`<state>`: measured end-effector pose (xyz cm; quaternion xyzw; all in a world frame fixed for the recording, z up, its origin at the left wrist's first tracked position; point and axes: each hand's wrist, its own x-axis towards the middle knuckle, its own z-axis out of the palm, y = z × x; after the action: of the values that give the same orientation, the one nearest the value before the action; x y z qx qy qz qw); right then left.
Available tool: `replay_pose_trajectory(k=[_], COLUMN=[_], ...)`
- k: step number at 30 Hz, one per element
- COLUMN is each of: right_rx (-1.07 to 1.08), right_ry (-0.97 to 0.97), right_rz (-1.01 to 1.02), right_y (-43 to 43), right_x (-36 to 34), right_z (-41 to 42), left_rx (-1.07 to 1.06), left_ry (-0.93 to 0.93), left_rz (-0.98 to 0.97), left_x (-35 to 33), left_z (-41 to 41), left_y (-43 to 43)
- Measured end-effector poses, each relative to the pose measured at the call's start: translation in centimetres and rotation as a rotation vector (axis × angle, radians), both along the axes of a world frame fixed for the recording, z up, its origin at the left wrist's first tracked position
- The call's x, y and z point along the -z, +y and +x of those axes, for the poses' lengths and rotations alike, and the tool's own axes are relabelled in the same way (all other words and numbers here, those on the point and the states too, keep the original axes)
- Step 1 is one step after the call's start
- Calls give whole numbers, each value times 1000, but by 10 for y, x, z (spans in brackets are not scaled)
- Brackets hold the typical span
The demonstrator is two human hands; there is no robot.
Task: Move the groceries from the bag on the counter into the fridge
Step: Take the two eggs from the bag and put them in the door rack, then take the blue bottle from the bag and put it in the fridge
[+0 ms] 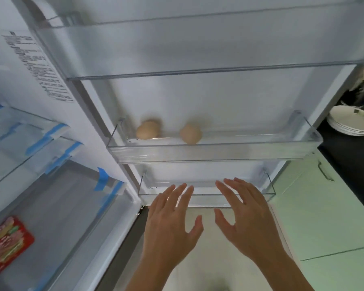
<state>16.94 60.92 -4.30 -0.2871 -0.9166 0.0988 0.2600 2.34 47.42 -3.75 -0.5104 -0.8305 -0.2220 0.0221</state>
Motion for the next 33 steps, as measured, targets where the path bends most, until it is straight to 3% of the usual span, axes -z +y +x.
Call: replay_pose_trajectory(k=[14, 23, 33], right_rx=[476, 895, 1379], right_ry=[-44, -63, -92], right_rz=[-50, -81, -142], right_y=[72, 27, -71], right_x=[8, 9, 1], right_z=[121, 178, 181], left_rx=[440, 871, 1364], left_ry=[45, 2, 17], left_rz=[-67, -79, -66], left_x=[1, 11, 10], left_z=[73, 124, 167], left_y=[140, 182, 172])
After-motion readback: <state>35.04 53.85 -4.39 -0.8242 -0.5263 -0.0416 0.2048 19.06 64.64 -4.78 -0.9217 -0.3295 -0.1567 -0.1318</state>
